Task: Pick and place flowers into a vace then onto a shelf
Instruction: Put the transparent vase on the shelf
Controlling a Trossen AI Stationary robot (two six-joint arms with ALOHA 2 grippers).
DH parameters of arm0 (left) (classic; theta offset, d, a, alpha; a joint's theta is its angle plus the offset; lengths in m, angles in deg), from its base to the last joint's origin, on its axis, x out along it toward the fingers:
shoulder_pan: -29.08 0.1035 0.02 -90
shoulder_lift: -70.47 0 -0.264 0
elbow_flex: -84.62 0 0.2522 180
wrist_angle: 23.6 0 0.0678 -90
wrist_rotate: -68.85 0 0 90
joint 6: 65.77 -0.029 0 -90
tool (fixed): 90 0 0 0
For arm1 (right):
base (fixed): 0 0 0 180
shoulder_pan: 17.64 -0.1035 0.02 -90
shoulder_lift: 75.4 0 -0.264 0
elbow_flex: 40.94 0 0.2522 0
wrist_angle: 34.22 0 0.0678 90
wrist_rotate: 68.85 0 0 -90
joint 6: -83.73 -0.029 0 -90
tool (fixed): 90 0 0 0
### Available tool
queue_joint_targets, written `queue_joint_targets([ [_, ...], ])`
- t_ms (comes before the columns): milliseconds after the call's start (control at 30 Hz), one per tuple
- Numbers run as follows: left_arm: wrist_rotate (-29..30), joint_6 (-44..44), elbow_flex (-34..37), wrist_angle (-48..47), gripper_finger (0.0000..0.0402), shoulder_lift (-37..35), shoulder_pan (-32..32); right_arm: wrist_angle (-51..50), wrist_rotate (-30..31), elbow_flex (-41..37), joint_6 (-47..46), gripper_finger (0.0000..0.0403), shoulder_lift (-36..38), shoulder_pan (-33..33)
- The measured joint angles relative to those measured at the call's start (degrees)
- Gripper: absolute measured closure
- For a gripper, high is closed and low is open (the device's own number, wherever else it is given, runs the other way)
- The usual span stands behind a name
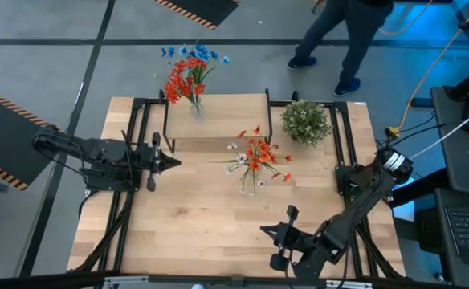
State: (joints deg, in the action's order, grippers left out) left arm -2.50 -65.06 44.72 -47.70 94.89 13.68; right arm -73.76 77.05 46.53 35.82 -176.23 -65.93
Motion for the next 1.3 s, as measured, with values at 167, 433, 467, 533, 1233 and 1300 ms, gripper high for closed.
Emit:
queue_joint_targets([
  [167, 1.57, -0.43, 7.85, 7.52, 0.0399, -0.82, -3.00, 0.58, 0.49, -0.02, -0.46, 0.0398, -2.55, 0.04],
  [433, 4.40, -0.60, 9.85, 11.41, 0.0399, -1.88, -3.69, -2.21, 7.68, -0.04, -6.50, 0.0397, -4.27, 0.04],
  [467, 4.39, -0.92, 9.85, 11.43, 0.0398, -1.88, -3.69, -2.27, 7.76, -0.04, -6.52, 0.0394, -4.27, 0.09],
  [533, 4.27, -0.89, 9.85, 11.46, 0.0398, -1.85, -3.69, -2.31, 7.74, -0.04, -6.62, 0.0381, -4.27, 0.12],
  [1233, 4.27, -0.43, 9.85, 10.13, 0.0398, -1.79, -3.69, -7.00, 0.71, -0.07, -5.81, 0.0071, -4.27, 7.69],
  [1300, 4.24, -0.43, 9.85, 10.11, 0.0398, -1.77, -3.69, -7.81, 1.60, -0.06, -5.88, 0.0064, -4.27, 7.78],
])
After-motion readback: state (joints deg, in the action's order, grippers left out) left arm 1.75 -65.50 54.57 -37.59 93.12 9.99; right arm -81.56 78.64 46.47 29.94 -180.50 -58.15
